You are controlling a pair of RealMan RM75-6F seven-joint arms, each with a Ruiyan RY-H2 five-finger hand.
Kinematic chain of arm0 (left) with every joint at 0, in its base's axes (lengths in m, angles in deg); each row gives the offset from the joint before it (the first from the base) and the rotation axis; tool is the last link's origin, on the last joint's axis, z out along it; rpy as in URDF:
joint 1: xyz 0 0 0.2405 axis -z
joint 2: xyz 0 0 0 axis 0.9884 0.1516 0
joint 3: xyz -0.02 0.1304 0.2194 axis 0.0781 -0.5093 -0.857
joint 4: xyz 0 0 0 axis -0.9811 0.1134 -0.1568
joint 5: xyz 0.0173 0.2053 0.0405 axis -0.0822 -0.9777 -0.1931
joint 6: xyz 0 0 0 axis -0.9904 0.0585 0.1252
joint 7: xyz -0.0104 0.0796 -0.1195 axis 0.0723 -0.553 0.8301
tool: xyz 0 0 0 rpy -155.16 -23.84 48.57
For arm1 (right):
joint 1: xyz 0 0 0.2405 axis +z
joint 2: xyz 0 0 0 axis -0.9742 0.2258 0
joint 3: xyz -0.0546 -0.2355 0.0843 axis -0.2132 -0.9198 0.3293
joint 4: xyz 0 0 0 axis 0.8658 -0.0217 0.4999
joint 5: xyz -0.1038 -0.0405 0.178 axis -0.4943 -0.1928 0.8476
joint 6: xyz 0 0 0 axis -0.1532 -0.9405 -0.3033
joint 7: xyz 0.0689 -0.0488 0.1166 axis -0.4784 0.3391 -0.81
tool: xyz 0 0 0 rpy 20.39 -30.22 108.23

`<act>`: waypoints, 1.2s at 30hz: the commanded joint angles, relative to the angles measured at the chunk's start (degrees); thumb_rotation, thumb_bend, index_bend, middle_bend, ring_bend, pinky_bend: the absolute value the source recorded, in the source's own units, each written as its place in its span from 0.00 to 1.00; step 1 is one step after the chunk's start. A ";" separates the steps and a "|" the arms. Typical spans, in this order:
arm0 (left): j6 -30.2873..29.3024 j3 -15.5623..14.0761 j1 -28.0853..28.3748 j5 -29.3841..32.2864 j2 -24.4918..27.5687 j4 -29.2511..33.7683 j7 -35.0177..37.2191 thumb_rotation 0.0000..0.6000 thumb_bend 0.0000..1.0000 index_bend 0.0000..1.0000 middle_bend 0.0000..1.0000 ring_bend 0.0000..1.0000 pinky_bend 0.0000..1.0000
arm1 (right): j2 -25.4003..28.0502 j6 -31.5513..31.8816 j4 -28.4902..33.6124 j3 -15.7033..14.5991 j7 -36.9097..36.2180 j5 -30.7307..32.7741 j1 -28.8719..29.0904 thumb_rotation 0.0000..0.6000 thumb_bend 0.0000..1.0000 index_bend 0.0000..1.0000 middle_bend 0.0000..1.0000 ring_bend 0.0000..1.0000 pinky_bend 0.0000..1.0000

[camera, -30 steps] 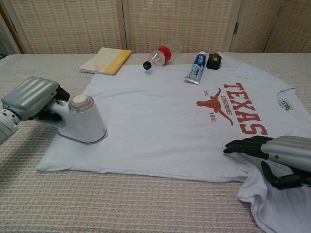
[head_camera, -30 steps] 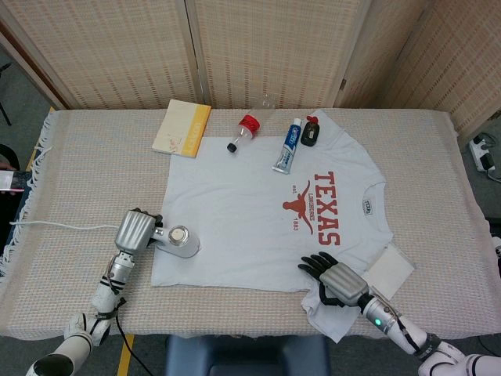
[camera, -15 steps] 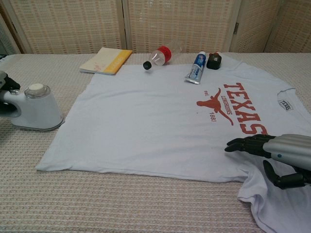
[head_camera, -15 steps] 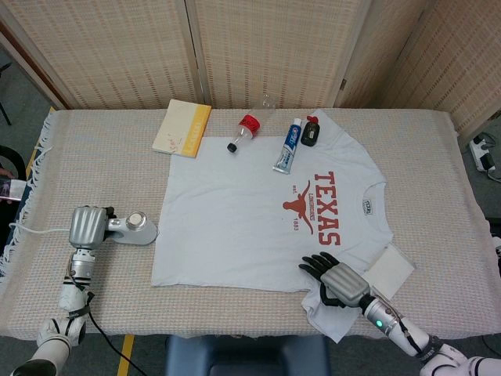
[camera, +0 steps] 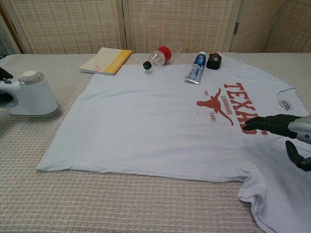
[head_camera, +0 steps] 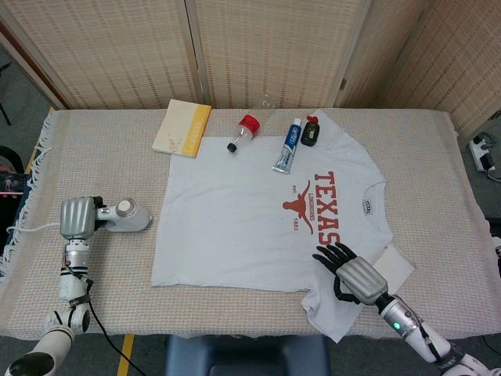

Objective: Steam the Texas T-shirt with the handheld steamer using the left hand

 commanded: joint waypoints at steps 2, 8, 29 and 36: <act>3.86 2.28 1.42 2.83 -1.43 -0.32 -3.73 1.00 0.18 0.46 0.69 0.56 0.76 | 1.03 1.51 0.57 -0.15 0.26 -0.29 -1.11 0.42 0.96 0.00 0.01 0.00 0.00; 3.52 4.23 1.09 5.03 0.30 5.06 -7.23 1.00 0.00 0.00 0.00 0.00 0.24 | 1.90 2.69 0.61 0.19 -0.28 -0.42 -1.88 0.42 0.96 0.00 0.01 0.00 0.00; 5.57 3.04 -10.42 16.44 28.85 56.72 -32.34 1.00 0.00 0.00 0.00 0.00 0.07 | 3.26 4.05 0.65 1.72 -2.04 -1.06 -2.50 0.46 0.96 0.00 0.01 0.00 0.00; -0.98 0.47 -14.46 8.61 34.22 60.93 -23.20 1.00 0.02 0.21 0.28 0.22 0.34 | 6.54 4.95 2.68 2.30 -0.48 1.04 -3.73 0.63 0.73 0.00 0.04 0.00 0.00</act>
